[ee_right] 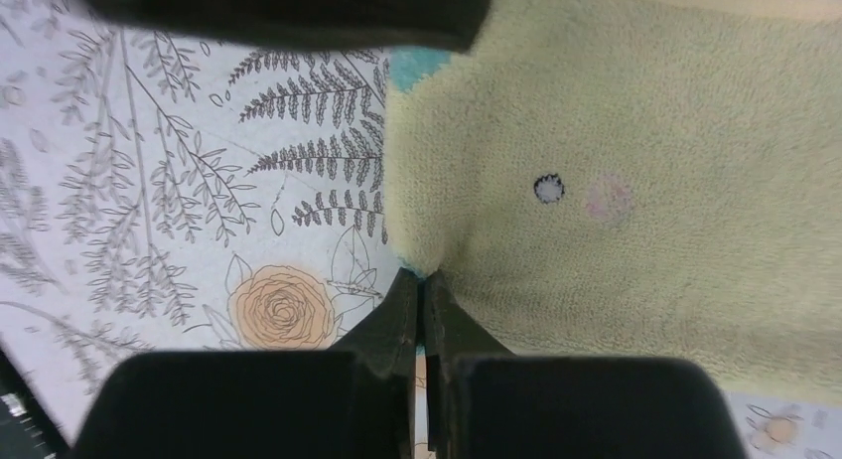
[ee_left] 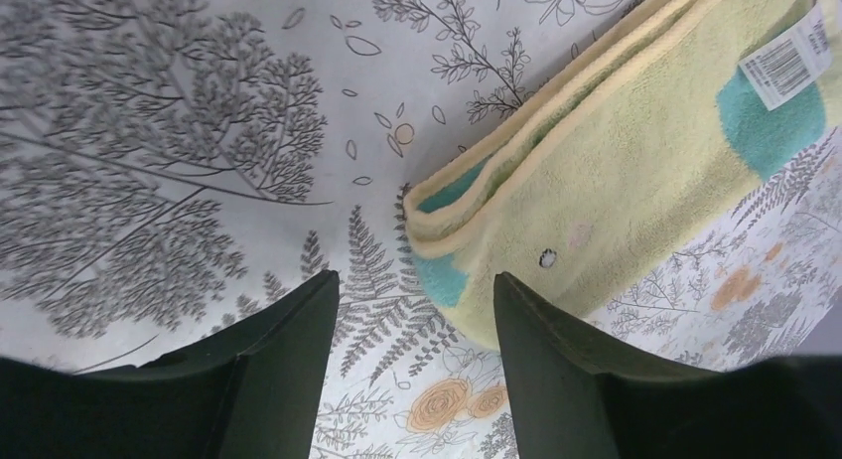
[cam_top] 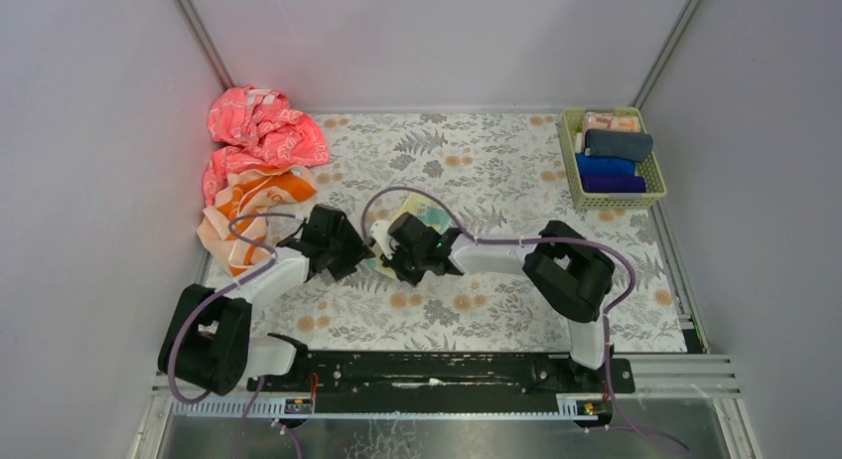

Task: Roll the towels
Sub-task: Roll the towel into the bin.

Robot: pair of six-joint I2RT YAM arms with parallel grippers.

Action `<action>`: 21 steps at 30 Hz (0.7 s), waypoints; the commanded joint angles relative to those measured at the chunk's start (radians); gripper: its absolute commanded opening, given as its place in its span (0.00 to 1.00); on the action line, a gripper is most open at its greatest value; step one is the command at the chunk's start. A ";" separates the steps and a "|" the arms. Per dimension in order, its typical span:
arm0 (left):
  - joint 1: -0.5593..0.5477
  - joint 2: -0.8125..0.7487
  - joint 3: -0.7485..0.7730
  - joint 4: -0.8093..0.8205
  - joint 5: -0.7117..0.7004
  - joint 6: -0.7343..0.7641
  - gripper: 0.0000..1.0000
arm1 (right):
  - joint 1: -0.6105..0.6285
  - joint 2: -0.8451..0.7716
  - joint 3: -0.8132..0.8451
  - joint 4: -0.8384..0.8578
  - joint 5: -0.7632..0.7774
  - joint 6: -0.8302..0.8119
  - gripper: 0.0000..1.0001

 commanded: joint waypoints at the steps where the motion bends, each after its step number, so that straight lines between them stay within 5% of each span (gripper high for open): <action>1: 0.021 -0.085 0.005 -0.118 -0.040 0.023 0.60 | -0.107 -0.017 -0.040 0.047 -0.324 0.163 0.00; 13: 0.012 -0.093 -0.006 -0.055 0.083 -0.035 0.63 | -0.304 0.055 -0.196 0.542 -0.789 0.675 0.00; 21: -0.007 0.001 0.010 0.025 0.087 -0.055 0.58 | -0.351 0.125 -0.209 0.600 -0.814 0.786 0.00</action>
